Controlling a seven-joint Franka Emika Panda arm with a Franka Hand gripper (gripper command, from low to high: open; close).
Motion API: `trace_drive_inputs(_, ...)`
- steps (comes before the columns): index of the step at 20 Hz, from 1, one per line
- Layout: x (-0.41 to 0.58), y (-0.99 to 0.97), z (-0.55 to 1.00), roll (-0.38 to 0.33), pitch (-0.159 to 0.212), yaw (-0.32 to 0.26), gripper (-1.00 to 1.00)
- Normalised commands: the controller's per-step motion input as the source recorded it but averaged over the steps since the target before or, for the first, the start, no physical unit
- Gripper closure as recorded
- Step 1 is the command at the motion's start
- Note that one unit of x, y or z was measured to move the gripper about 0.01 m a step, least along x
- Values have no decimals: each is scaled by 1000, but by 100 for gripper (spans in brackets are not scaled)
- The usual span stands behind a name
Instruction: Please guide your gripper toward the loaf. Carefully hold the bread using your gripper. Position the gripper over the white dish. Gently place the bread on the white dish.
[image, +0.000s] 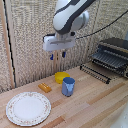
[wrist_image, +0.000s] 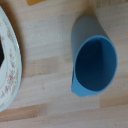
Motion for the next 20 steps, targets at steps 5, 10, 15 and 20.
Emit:
trace_drive_inputs(5, 370, 388, -323, -92, 29, 194, -100)
trace_drive_inputs(10, 454, 297, -419, -111, 90, 185, -100)
trace_drive_inputs(15, 494, 151, -368, -69, 131, 158, -100)
trace_drive_inputs(20, 455, -11, -305, -13, 81, 143, -100)
